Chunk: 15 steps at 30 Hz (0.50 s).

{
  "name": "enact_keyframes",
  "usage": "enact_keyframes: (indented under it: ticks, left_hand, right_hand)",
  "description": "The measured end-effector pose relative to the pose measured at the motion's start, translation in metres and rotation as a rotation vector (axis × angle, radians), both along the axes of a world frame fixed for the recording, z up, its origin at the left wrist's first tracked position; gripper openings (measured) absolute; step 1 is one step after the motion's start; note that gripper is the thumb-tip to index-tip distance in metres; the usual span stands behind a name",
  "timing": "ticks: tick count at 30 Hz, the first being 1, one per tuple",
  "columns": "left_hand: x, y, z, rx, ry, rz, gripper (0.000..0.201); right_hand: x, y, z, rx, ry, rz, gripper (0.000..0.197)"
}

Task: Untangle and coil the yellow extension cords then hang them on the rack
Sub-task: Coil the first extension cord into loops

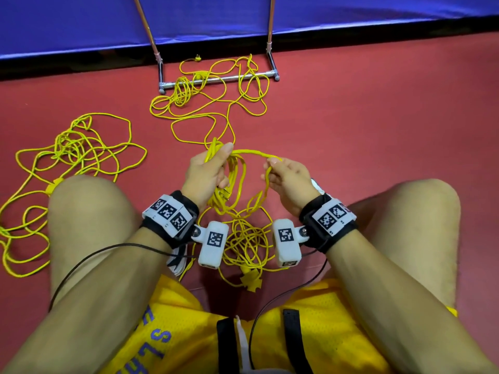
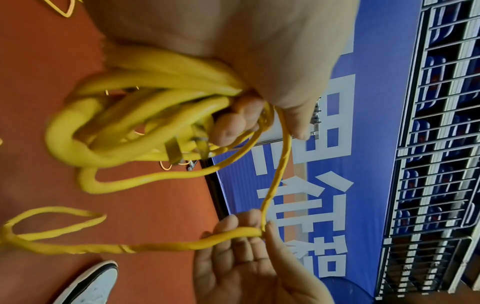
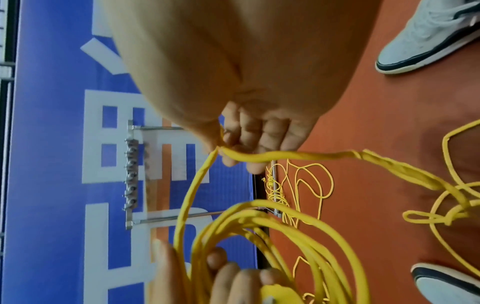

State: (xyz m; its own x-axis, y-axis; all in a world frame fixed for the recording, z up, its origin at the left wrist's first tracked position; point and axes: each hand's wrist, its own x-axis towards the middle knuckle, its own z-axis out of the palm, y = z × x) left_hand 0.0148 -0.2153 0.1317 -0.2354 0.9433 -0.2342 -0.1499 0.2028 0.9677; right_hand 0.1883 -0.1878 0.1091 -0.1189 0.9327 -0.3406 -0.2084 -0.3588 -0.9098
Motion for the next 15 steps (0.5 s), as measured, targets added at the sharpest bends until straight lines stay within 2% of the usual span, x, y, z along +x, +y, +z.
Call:
enact_keyframes:
  ticks: [3, 6, 8, 10, 12, 14, 15]
  left_hand:
    - [-0.006, 0.002, -0.001, -0.024, 0.062, 0.029, 0.040]
    - [-0.007, 0.001, 0.001, -0.070, -0.001, 0.026, 0.050]
    - [-0.006, -0.002, 0.003, -0.133, -0.054, -0.056, 0.052]
    - [-0.002, -0.009, 0.005, -0.179, -0.117, -0.234, 0.045]
    - [0.004, -0.015, 0.010, -0.161, -0.235, -0.334, 0.035]
    - [0.005, -0.014, 0.017, -0.147, -0.410, -0.312, 0.038]
    - [0.004, -0.012, 0.022, -0.154, -0.514, -0.303, 0.039]
  right_hand:
    - [0.009, 0.003, 0.006, 0.010, 0.140, 0.031, 0.021]
    - [0.014, 0.003, 0.015, 0.069, 0.234, 0.093, 0.022]
    - [0.017, 0.005, 0.020, 0.140, 0.252, 0.118, 0.022]
    - [0.019, 0.010, 0.021, 0.175, 0.238, 0.095, 0.022]
    - [0.023, 0.014, 0.020, 0.221, 0.081, 0.017, 0.020]
    - [0.025, 0.016, 0.010, 0.304, -0.263, -0.020, 0.023]
    - [0.024, 0.016, 0.006, 0.324, -0.440, -0.004, 0.036]
